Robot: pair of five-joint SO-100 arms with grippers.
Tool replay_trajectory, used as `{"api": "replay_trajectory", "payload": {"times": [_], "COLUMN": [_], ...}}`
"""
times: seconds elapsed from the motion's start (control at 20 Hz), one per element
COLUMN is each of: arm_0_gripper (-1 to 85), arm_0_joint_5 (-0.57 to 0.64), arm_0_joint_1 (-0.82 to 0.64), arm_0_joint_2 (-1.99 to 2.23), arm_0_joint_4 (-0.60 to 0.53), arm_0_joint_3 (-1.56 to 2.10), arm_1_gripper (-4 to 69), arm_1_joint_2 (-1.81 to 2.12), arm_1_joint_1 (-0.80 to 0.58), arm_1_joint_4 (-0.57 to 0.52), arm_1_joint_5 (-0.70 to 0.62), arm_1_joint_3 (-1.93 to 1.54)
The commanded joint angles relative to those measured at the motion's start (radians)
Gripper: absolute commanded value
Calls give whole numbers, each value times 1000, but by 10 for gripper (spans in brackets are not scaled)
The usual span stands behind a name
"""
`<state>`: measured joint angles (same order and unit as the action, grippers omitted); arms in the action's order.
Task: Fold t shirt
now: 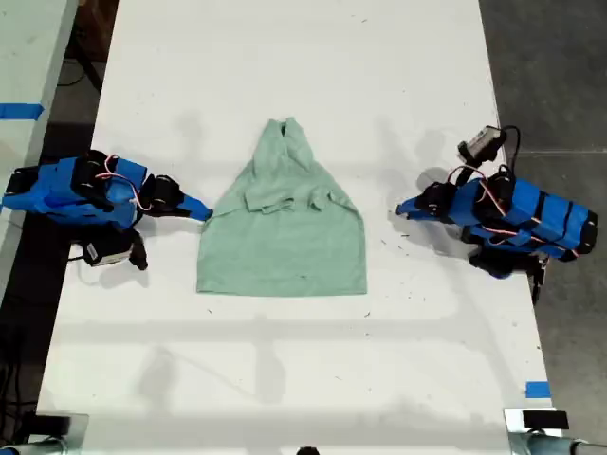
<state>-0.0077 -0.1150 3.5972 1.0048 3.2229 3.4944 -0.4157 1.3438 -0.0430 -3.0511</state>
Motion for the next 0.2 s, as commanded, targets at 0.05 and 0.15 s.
{"api": "replay_trajectory", "payload": {"times": [0.05,0.15], "arm_0_gripper": [0,0], "arm_0_joint_5": [-23,-25], "arm_0_joint_1": [-12,-14], "arm_0_joint_2": [9,9], "arm_0_joint_4": [2,2], "arm_0_joint_3": [11,11], "arm_1_gripper": [100,100], "arm_1_joint_2": [14,14], "arm_1_joint_1": [-6,-6], "arm_1_joint_4": [3,3], "arm_1_joint_5": [-23,-23], "arm_1_joint_3": [-49,-49]}}
